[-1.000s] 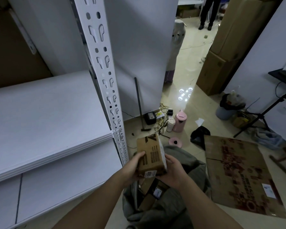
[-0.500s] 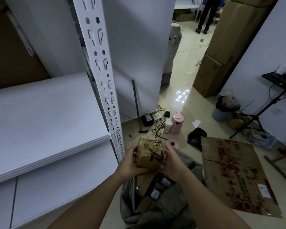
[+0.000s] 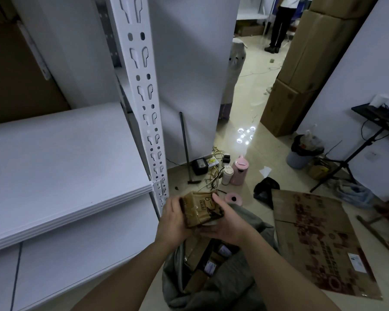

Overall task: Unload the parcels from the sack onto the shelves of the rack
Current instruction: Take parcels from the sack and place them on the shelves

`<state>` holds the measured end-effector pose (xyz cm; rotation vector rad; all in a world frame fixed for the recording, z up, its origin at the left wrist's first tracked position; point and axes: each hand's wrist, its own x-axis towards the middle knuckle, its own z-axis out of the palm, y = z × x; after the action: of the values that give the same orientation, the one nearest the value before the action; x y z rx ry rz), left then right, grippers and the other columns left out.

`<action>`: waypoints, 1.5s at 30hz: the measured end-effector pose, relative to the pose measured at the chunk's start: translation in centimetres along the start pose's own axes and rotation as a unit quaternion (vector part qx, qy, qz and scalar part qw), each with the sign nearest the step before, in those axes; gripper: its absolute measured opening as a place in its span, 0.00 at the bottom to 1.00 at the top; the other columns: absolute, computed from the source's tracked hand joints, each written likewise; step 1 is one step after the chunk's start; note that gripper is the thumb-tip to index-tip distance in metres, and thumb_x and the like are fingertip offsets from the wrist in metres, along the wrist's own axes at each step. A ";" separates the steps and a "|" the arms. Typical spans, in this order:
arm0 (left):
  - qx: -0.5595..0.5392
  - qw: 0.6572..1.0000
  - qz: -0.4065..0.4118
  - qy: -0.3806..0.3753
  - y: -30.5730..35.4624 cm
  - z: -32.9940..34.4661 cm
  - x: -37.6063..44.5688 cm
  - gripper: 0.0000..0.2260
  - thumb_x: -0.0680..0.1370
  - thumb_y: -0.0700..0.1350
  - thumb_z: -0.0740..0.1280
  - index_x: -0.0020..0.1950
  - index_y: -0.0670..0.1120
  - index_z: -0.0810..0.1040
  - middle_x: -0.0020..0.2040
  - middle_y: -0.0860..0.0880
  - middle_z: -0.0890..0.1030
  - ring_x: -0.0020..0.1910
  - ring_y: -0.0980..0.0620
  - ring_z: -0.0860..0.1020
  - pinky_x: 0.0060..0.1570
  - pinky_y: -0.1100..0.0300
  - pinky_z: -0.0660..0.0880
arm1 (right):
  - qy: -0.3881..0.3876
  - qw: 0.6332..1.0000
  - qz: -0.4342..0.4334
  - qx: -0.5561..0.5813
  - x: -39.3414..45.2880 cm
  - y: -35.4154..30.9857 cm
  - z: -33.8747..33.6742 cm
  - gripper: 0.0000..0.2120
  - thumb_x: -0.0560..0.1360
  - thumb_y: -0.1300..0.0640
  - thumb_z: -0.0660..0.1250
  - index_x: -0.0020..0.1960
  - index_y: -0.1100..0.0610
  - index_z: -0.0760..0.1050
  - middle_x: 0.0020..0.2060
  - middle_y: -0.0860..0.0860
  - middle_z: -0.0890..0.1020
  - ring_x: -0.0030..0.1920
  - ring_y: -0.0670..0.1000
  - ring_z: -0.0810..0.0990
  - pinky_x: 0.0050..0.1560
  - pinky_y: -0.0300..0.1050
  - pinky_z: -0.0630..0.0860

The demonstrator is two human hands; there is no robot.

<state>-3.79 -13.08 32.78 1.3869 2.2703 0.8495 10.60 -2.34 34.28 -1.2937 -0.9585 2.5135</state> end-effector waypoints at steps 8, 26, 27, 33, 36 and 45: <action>-0.310 0.909 -0.173 -0.218 1.2 -3.4 -2.2 0.29 0.71 0.68 0.63 0.63 0.50 0.70 0.58 0.53 0.76 0.57 0.58 0.75 0.47 0.73 0.72 | 0.099 0.993 -0.056 -0.039 0.3 0.9 1.4 0.28 0.69 0.43 0.74 0.64 0.55 0.73 0.58 0.58 0.78 0.57 0.62 0.79 0.54 0.60 0.80; -0.452 0.818 -0.355 0.030 -0.8 -9.9 -9.6 0.21 0.79 0.59 0.59 0.64 0.46 0.71 0.50 0.45 0.79 0.47 0.49 0.78 0.49 0.55 0.76 | 0.026 0.956 -0.140 -0.256 -0.4 5.7 14.5 0.39 0.60 0.20 0.61 0.61 0.46 0.71 0.60 0.53 0.77 0.59 0.54 0.77 0.63 0.56 0.73; -0.460 0.811 -0.356 0.051 -1.4 -10.4 -10.2 0.21 0.79 0.59 0.60 0.64 0.46 0.71 0.52 0.45 0.80 0.49 0.49 0.78 0.49 0.55 0.76 | 0.008 0.954 -0.143 -0.264 -0.8 6.1 15.6 0.37 0.64 0.22 0.60 0.61 0.46 0.71 0.60 0.53 0.77 0.60 0.54 0.77 0.63 0.56 0.73; -0.458 0.810 -0.343 0.128 -3.3 -16.2 -14.7 0.23 0.78 0.62 0.56 0.65 0.50 0.73 0.56 0.50 0.81 0.55 0.53 0.79 0.46 0.57 0.75 | -0.070 0.929 -0.171 -0.321 -2.8 8.1 23.1 0.21 0.77 0.34 0.57 0.61 0.47 0.70 0.62 0.55 0.73 0.61 0.53 0.75 0.59 0.50 0.75; -0.456 0.813 -0.330 0.147 -4.4 -20.2 -17.3 0.22 0.79 0.66 0.53 0.63 0.54 0.73 0.56 0.53 0.80 0.58 0.52 0.77 0.56 0.54 0.74 | -0.098 0.931 -0.153 -0.317 -3.7 9.3 27.5 0.25 0.74 0.30 0.57 0.62 0.45 0.69 0.60 0.53 0.76 0.58 0.53 0.78 0.52 0.50 0.79; -0.429 0.813 -0.322 0.225 -12.4 -32.1 -26.7 0.20 0.80 0.64 0.50 0.57 0.56 0.75 0.56 0.52 0.78 0.59 0.52 0.74 0.64 0.50 0.68 | -0.130 0.939 -0.167 -0.270 -5.5 17.6 43.8 0.19 0.81 0.44 0.57 0.70 0.47 0.62 0.56 0.50 0.75 0.54 0.49 0.75 0.39 0.40 0.71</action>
<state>-18.17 -50.97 48.70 -0.0051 1.9411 1.7297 -17.45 -38.93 45.82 -0.8019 -1.8500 2.2617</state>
